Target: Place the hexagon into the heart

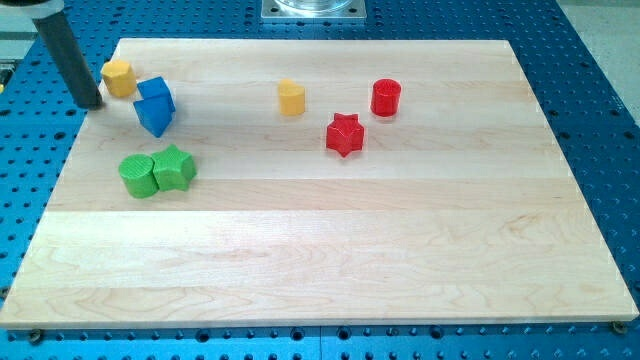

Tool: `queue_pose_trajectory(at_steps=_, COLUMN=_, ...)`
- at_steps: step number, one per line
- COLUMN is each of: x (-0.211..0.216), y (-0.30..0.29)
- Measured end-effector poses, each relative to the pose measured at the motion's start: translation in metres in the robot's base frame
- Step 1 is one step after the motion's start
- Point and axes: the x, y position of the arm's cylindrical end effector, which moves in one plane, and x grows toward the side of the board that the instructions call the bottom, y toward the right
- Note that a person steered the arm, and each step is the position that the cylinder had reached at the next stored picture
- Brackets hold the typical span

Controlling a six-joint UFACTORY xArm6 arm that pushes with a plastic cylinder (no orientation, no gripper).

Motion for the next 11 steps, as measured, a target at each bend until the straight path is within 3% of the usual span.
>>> queue_pose_trajectory(at_steps=1, x=-0.039, y=0.015)
queue_pose_trajectory(at_steps=3, x=-0.064, y=0.117)
queue_pose_trajectory(at_steps=4, x=-0.093, y=0.065)
queue_pose_trajectory(at_steps=5, x=-0.113, y=0.126)
queue_pose_trajectory(at_steps=6, x=-0.079, y=0.195)
queue_pose_trajectory(at_steps=7, x=-0.062, y=0.227)
queue_pose_trajectory(at_steps=8, x=-0.089, y=0.16)
queue_pose_trajectory(at_steps=9, x=-0.048, y=0.163)
queue_pose_trajectory(at_steps=10, x=-0.03, y=0.208)
queue_pose_trajectory(at_steps=11, x=-0.065, y=0.246)
